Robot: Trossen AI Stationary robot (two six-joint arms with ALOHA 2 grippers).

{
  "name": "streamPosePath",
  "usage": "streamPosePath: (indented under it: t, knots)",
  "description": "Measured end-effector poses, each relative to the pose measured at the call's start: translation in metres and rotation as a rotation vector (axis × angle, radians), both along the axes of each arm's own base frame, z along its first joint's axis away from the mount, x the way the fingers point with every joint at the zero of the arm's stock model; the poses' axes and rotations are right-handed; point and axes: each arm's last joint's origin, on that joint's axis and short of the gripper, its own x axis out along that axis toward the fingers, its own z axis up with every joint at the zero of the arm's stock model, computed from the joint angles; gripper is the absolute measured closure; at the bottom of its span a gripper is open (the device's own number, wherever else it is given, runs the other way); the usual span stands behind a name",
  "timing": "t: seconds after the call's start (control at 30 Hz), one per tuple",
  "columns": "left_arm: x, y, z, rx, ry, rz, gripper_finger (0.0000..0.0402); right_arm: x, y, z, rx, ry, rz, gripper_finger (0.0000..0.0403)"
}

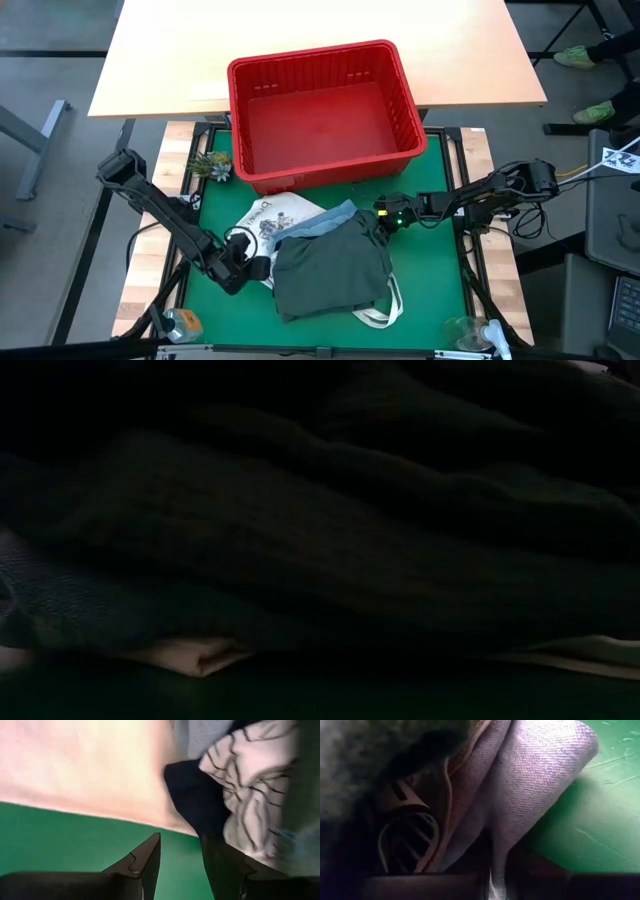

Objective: Fold laundry
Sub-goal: Put the clothes into the red bin

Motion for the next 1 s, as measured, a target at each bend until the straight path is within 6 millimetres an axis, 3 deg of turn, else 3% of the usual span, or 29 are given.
streamPosePath:
  t: [0.3,0.7,1.0]
  knots:
    - [0.011,-0.007,-0.029,0.073,0.059,-0.019,0.0264,0.000,0.000,0.000,0.006,0.000,0.004,0.0395]
    - [0.044,-0.017,-0.059,-0.008,-0.046,0.022,0.0264,0.000,0.000,0.000,0.044,0.008,-0.026,0.0377]
    - [0.061,-0.012,-0.060,0.009,-0.157,0.022,0.0264,0.000,0.000,0.000,0.047,0.007,-0.024,0.0375]
